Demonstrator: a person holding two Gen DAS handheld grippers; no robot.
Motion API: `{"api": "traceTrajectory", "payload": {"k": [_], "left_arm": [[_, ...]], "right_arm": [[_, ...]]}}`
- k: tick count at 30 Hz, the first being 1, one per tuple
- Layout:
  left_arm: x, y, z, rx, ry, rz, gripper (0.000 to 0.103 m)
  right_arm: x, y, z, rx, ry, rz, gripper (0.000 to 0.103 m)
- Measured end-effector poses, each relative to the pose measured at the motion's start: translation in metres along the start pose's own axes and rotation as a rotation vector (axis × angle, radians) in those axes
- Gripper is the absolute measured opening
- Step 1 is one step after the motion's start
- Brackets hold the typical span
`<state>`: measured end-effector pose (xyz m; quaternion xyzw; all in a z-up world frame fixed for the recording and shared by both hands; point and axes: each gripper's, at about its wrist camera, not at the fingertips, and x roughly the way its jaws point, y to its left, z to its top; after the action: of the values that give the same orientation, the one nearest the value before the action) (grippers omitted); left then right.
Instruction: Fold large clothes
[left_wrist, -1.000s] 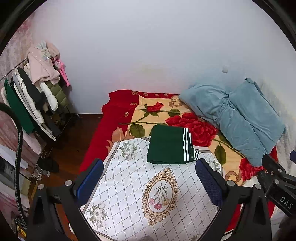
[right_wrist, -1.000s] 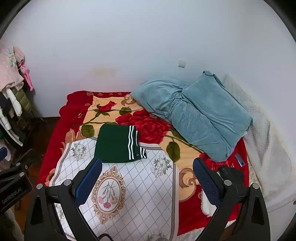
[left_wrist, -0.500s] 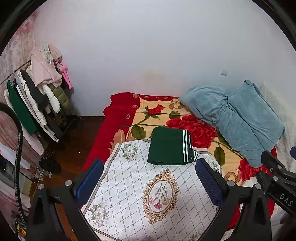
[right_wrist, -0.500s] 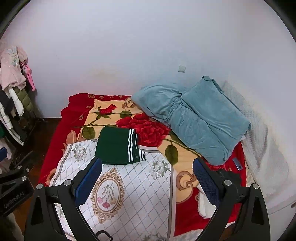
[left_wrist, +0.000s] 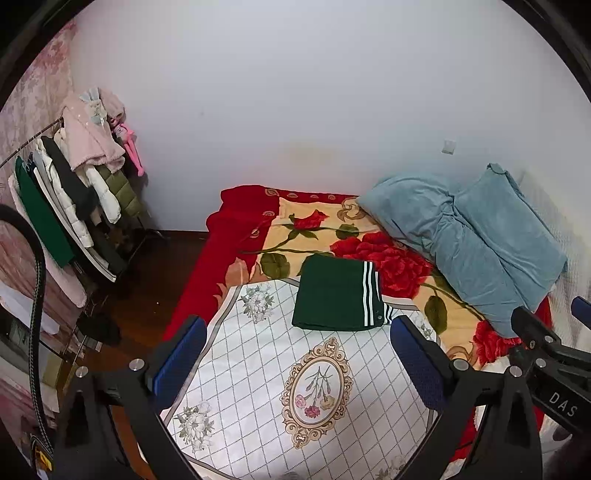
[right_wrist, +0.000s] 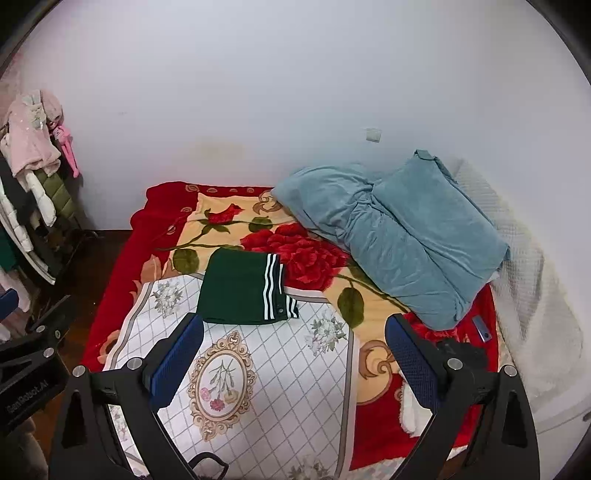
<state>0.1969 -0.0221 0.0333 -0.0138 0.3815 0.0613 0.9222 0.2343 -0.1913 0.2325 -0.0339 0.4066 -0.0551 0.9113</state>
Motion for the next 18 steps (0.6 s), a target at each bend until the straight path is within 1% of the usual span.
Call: {"api": "traceTrajectory", "payload": {"k": [18], "left_arm": [[-0.0046,-0.0018,0.0063,-0.005,0.008,-0.011,0.101]], "right_arm": [[-0.0015,0.0013,0.0028,-0.008,-0.009,0.007,0.100]]}}
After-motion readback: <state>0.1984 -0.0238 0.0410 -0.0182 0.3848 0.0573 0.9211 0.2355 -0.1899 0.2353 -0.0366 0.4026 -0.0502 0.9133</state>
